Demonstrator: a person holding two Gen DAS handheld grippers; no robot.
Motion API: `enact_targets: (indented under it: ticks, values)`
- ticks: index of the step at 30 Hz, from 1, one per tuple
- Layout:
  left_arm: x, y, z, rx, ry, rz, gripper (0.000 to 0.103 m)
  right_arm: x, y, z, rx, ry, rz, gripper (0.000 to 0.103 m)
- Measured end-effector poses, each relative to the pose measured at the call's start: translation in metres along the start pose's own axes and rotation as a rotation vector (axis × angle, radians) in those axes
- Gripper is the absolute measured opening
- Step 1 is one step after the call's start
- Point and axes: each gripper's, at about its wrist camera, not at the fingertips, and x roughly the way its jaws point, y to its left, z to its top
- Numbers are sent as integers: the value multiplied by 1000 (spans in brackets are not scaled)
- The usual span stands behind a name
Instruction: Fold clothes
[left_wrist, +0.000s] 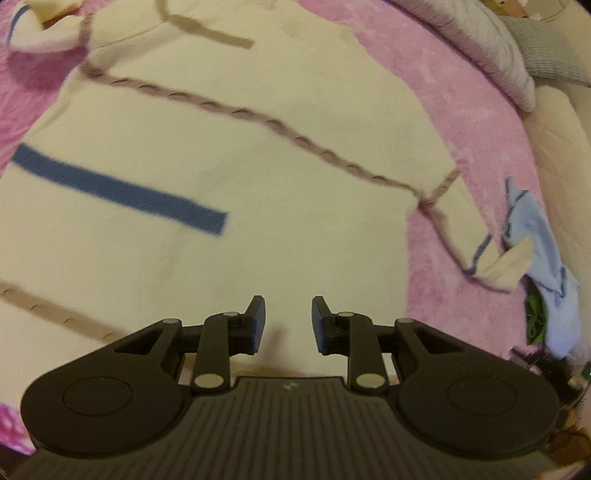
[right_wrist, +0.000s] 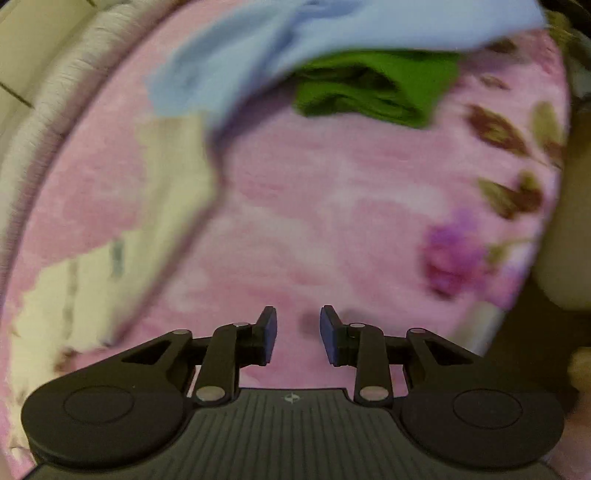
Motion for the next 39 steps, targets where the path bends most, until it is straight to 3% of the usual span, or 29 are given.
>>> enact_targets:
  ticks: [1,3,6,10,13,14,15,16,17,18,21,22,23,24,25,26,28,30,32,35,37,39]
  values:
    - [-1,2,-1,-5,-1,5,22,-1,10,3,-23,-15,20,35]
    - [-3,5,-1,-9,-8,10,22,7,40,20,-71,-58,57,48]
    - [-7,10,-1,-18,-22,25,22,24,80,44,-126,-106,67,52]
    - [-12,20,-1,-39,-39,49,22,74,126,70,-175,-103,-80,56]
    - [-20,33,-2,-65,-49,67,22,101,144,74,-247,-86,-198,67]
    - [-22,37,-2,-75,-52,75,22,108,148,73,-276,-83,-233,60]
    - [-24,41,-2,-84,-56,80,22,114,152,72,-304,-79,-266,46]
    - [-27,45,-2,-92,-60,86,22,107,148,70,-306,-88,-250,36]
    - [-29,49,-1,-101,-64,91,22,99,143,67,-308,-96,-233,14]
    - [-31,53,0,-109,-69,96,22,90,139,64,-309,-104,-217,11]
    - [-40,64,2,-133,-91,103,22,46,84,54,-104,-173,-95,10]
    - [-42,68,3,-142,-97,103,22,31,64,50,-32,-200,-48,12]
    - [-44,72,5,-153,-103,101,22,21,40,42,50,-209,0,21]
    - [-46,76,6,-163,-109,100,22,20,24,36,111,-167,-74,46]
    - [-47,80,7,-170,-113,98,22,20,8,30,172,-126,-147,56]
    - [-48,84,9,-177,-116,96,23,19,-8,24,232,-84,-219,50]
    - [-49,91,12,-171,-110,95,23,4,-25,10,308,-140,-177,47]
    - [-50,98,16,-164,-103,94,23,-4,-11,-4,226,-91,-145,50]
    - [-51,106,19,-146,-81,86,24,-1,18,-27,55,14,-33,50]
    - [-58,123,22,-83,-45,93,29,8,62,-85,-164,254,175,49]
    - [-65,144,25,-70,-23,96,30,13,81,-129,-198,368,261,50]
    - [-71,170,27,-75,0,82,30,14,91,-167,-175,424,298,50]
